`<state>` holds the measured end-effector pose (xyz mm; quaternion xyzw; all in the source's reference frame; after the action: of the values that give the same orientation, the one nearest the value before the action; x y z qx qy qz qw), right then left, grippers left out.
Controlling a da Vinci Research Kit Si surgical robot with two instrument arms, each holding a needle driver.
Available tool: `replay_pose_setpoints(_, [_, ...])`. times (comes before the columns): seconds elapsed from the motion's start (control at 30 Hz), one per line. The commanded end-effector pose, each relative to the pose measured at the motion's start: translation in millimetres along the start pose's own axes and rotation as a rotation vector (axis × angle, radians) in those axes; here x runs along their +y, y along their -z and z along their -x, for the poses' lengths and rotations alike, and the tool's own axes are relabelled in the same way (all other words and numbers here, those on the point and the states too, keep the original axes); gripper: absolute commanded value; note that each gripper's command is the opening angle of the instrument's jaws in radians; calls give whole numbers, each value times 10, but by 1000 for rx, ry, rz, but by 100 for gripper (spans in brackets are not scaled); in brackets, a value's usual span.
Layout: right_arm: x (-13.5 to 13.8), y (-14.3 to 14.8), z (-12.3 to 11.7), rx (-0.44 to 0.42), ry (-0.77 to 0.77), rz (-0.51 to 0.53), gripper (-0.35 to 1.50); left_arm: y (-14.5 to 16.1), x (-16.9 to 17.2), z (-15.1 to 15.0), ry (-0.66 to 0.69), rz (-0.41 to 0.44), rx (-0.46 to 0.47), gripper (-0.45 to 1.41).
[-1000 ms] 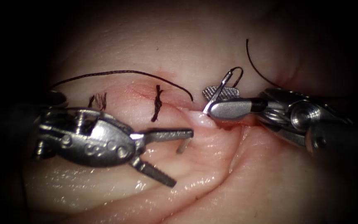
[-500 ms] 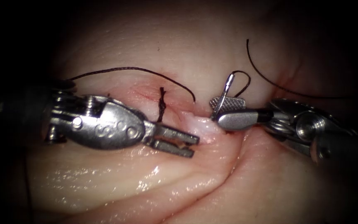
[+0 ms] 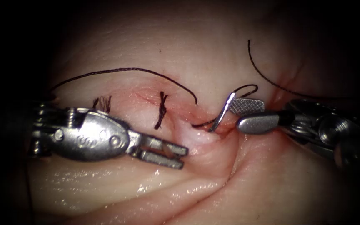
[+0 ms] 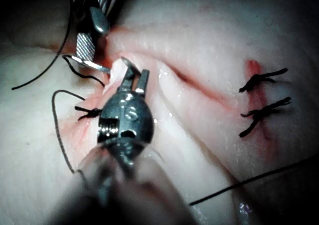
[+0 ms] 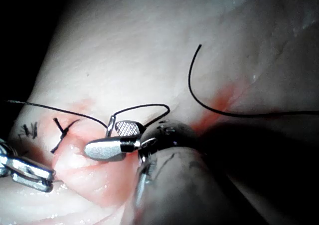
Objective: Wound Closure
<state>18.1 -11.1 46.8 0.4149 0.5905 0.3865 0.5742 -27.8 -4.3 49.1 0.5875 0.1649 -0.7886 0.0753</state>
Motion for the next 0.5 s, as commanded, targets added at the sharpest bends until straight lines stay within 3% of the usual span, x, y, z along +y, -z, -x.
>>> replay_pose_setpoints(0.03, [5,-8,0,1,6,-2,131,-6,-3,2,0,-12,9,-32])
replay_pose_setpoints(0.1, [4,-8,0,1,18,-2,131,-6,-4,1,0,-26,29,4])
replay_pose_setpoints(0.13, [3,-8,1,1,24,-2,133,-6,-7,1,6,-42,51,32])
replay_pose_setpoints(0.27, [1,-8,3,-1,25,-6,133,-10,-9,2,-12,-69,53,-1])
replay_pose_setpoints(0.5, [-2,-4,4,-4,31,-11,133,-14,-11,1,-34,-77,50,-11])
